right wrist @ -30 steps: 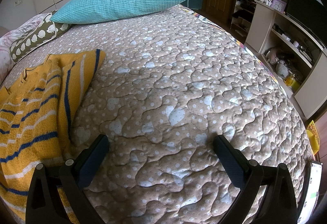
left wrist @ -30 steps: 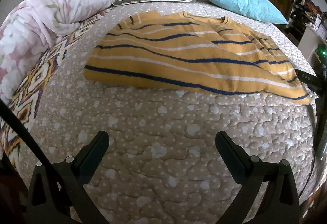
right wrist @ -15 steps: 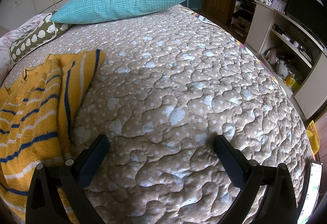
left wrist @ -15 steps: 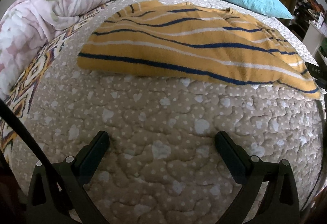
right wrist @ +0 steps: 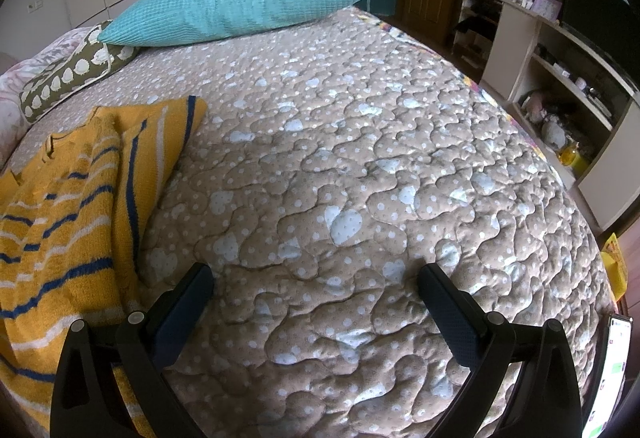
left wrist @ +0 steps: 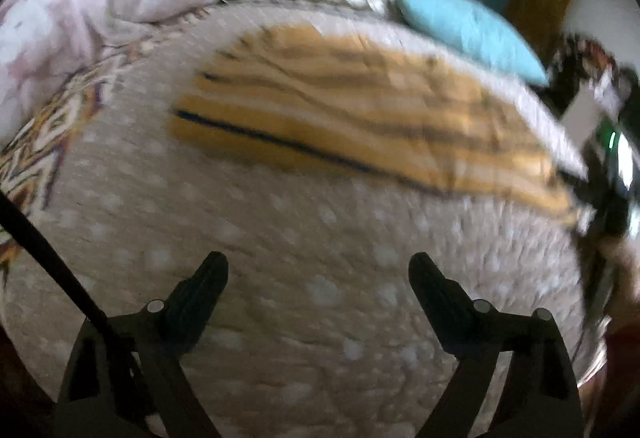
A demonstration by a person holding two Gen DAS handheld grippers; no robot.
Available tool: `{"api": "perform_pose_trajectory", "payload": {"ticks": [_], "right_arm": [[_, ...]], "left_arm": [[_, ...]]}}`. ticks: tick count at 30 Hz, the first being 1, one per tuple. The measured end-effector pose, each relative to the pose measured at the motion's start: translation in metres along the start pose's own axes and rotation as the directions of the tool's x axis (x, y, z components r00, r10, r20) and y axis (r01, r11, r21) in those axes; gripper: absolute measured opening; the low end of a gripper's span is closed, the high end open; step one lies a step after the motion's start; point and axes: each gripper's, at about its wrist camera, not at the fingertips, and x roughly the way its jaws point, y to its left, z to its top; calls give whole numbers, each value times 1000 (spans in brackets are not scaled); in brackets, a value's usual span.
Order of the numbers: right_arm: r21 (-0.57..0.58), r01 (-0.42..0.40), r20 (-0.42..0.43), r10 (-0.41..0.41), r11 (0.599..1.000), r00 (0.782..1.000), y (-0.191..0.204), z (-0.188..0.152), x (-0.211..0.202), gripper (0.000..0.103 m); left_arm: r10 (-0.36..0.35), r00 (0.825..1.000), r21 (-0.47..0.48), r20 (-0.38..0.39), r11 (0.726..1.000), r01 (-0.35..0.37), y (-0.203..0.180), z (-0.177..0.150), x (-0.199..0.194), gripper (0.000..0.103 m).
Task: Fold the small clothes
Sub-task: 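Move the right tool over the striped sweater's side edge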
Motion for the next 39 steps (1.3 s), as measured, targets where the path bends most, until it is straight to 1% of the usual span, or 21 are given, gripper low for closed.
{"api": "perform_pose_trajectory", "payload": {"ticks": [1,3,5,7,9,10,12,15,18,20,22,23,25,27,29,30,32,34,35,37,39], "right_arm": [[-2,0,-3,0,1000,1000,0,0,1,103],[0,-6,-4,6,1000,1000,-1,0,1,103],[-1,-6,3,6,1000,1000,-1,0,1,103],[1,-8,10,8,1000,1000,-1,-1,0,103],[2,-7,14,7,1000,1000,-1,-2,0,103],[3,-5,15,5,1000,1000,0,-2,-1,103],[3,-3,18,3,1000,1000,0,-3,-2,103],[10,-8,23,8,1000,1000,0,-5,-4,103],[22,-35,25,34,999,999,-4,-4,-9,103],[60,-51,47,48,997,998,-12,-4,-21,96],[105,-82,66,75,991,995,-20,-5,-32,94],[134,-91,92,79,987,993,-25,-7,-44,94],[149,-89,148,67,985,987,-28,-8,-62,94],[132,-87,208,58,987,976,-23,-8,-84,93],[86,-108,244,84,991,966,-8,-7,-103,89],[65,-123,246,103,990,964,-3,-6,-108,85],[-3,-175,236,171,985,957,21,-7,-115,81],[-60,-214,216,222,975,951,43,-8,-117,73],[-92,-244,196,258,965,946,58,-10,-116,71],[-134,-295,155,314,946,937,80,-15,-112,59],[-166,-337,100,356,927,929,100,-21,-99,53]], "left_arm": [[29,999,-24,30,999,-28,14,7,-8,92],[83,995,-49,49,996,-80,33,18,-11,92],[161,987,-87,30,984,-158,56,29,-7,92],[203,979,-105,15,974,-201,71,36,-3,92],[242,970,-89,14,967,-240,77,39,-2,92],[276,961,-67,19,959,-274,78,41,-1,92],[309,950,-40,29,950,-308,76,44,2,92],[318,947,-9,40,948,-318,76,50,2,92],[327,944,6,47,945,-327,77,55,2,92],[338,939,21,58,940,-339,75,57,1,92],[356,932,43,76,932,-359,73,57,0,92],[360,929,49,80,930,-365,72,58,1,92],[363,928,58,83,928,-368,73,58,0,92],[363,928,56,82,928,-368,73,58,0,92],[364,928,52,84,928,-369,73,57,0,92],[363,928,50,85,929,-368,73,57,-1,92],[361,928,46,86,929,-366,73,57,-2,92],[361,928,47,90,929,-366,73,56,-4,92],[362,928,48,91,929,-367,73,56,-5,92],[365,927,51,91,928,-370,73,57,-5,92],[358,930,50,85,931,-363,75,60,-3,92]]}}
